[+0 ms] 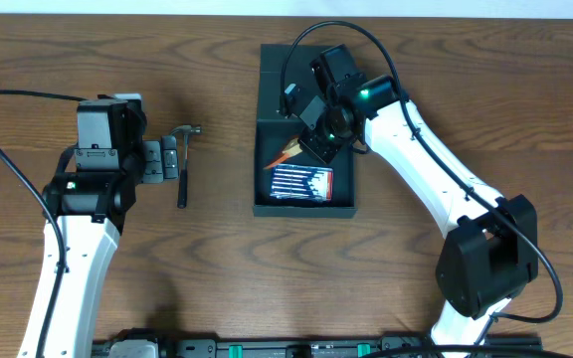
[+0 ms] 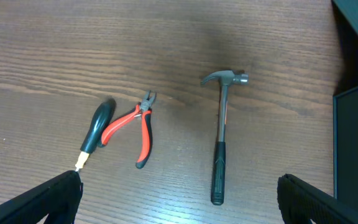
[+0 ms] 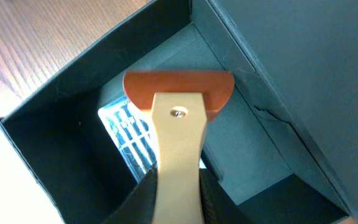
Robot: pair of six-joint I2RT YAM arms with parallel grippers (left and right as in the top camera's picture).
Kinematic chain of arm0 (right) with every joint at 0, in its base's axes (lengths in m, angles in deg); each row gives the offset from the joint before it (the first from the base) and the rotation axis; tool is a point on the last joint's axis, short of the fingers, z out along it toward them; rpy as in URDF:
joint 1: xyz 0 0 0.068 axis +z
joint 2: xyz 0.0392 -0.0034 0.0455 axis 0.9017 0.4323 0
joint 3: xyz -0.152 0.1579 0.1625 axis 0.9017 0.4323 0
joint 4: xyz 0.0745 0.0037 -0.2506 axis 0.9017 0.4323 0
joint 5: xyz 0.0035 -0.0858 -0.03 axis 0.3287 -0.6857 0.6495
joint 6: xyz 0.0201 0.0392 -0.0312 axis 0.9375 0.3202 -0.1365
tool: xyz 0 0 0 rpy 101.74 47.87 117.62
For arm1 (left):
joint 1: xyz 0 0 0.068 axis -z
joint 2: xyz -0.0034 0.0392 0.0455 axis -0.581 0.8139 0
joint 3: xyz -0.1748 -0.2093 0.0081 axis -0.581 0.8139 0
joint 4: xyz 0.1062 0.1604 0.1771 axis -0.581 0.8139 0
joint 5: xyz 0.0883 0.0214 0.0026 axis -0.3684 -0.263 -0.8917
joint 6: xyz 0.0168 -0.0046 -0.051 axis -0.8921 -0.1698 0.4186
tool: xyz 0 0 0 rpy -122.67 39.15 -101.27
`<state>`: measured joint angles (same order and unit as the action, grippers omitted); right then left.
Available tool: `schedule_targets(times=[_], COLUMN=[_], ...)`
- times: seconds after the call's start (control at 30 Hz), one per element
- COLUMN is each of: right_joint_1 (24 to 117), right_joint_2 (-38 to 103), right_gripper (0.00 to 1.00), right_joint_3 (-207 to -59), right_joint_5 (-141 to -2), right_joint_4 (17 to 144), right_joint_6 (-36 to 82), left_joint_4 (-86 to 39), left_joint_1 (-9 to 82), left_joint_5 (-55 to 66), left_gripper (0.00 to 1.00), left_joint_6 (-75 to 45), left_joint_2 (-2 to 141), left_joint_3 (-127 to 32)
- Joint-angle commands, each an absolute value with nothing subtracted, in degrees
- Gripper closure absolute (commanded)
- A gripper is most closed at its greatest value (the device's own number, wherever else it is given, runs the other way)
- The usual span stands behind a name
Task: Pack container
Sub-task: 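Lift the scraper into the box and release it atop the case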
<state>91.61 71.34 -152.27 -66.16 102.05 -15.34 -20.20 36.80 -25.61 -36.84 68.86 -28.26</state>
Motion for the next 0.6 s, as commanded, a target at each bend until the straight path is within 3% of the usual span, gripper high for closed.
schedule_targets(times=[0.0,0.13,0.23,0.4,0.57], right_joint_1=[91.7,91.7,91.7,91.7,91.7], right_joint_2=[71.5,71.5,71.5,71.5,71.3], right_gripper=[0.62,0.34,0.27,0.26,0.31], right_joint_3=[-152.1,-152.1,-152.1,-152.1,-152.2], right_joint_5=[-65.7,-65.7,-65.7,-65.9,-65.9], right_joint_4=[102.1,103.0,103.6,103.8,105.0], right_joint_6=[-15.9,-15.9,-15.9,-15.9,-15.9], left_joint_4=[-20.0,-20.0,-20.0,-20.0,-20.0], left_joint_1=[36.6,36.6,36.6,36.6,36.6], left_joint_5=[-26.3,-26.3,-26.3,-26.3,-26.3], left_gripper=[0.02,0.02,0.02,0.02,0.02], left_joint_6=[-37.6,-37.6,-37.6,-37.6,-37.6], left_joint_2=[68.3,68.3,68.3,68.3,68.3], left_joint_3=[-29.6,-29.6,-29.6,-29.6,-29.6])
